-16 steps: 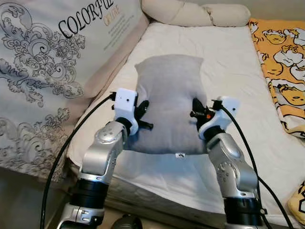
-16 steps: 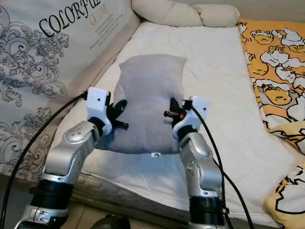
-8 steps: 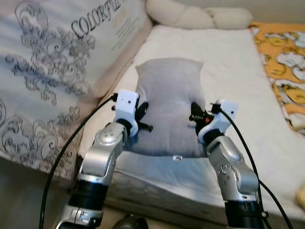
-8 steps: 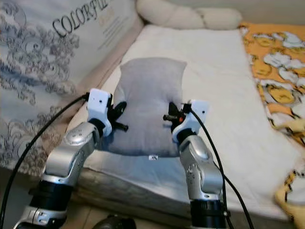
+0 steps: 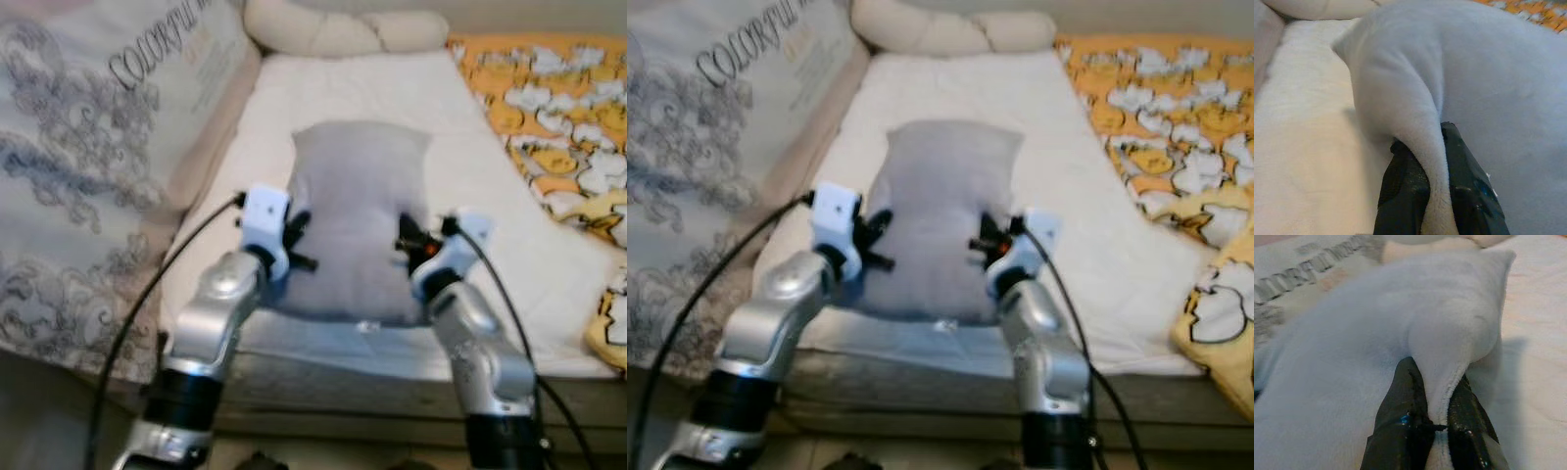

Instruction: Clean up the room

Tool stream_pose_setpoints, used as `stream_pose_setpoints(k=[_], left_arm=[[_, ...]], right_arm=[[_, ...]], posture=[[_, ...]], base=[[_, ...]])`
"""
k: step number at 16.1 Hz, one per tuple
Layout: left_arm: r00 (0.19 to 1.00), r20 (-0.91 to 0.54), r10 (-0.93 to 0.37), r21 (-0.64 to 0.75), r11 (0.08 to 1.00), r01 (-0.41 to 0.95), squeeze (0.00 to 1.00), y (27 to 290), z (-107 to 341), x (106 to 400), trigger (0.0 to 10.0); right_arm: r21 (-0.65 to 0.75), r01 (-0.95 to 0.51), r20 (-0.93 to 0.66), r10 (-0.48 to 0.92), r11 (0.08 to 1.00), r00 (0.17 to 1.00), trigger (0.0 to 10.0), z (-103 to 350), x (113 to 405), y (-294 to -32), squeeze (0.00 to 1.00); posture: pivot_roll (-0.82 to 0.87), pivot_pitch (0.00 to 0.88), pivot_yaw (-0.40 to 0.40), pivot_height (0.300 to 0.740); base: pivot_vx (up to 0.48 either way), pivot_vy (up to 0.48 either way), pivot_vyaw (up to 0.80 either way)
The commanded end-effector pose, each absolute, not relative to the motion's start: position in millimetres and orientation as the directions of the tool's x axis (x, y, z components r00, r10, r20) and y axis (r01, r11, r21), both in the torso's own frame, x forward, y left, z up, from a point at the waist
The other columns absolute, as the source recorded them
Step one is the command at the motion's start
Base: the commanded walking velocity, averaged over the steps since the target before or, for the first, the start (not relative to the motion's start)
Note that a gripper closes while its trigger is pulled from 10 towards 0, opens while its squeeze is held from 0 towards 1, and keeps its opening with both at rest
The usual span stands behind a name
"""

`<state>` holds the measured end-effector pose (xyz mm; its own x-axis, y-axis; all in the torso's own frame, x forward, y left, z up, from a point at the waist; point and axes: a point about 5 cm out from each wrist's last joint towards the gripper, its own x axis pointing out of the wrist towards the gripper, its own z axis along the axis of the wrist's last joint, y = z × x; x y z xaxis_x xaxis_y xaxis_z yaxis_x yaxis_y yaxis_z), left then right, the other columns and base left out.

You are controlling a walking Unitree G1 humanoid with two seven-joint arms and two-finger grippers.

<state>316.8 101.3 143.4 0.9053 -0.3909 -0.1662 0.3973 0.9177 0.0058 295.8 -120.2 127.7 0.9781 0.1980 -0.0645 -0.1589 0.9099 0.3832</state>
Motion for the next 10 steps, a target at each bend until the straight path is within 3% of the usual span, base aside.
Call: stream_pose_setpoints(k=[1, 10], left_arm=[[0.912, -0.138, -0.385, 0.015, 0.92, 0.391, 0.0, 103.3, 150.5, 318.2, 10.0], [0.91, -0.142, -0.39, 0.006, 0.919, 0.395, 0.0, 105.6, 147.1, 314.8, 10.0]], right_arm=[[0.394, -0.16, -0.023, 0.184, 0.905, 0.983, 10.0, 137.0, 297.5, -122.3, 0.0], [0.388, -0.172, -0.02, 0.195, 0.905, 0.981, 10.0, 136.3, 296.9, -119.4, 0.0]], posture=[[-0.05, 0.0, 0.073, 0.74], [-0.05, 0.0, 0.075, 0.74]], base=[[0.0, 0.281, 0.0], [0.0, 0.266, 0.0]])
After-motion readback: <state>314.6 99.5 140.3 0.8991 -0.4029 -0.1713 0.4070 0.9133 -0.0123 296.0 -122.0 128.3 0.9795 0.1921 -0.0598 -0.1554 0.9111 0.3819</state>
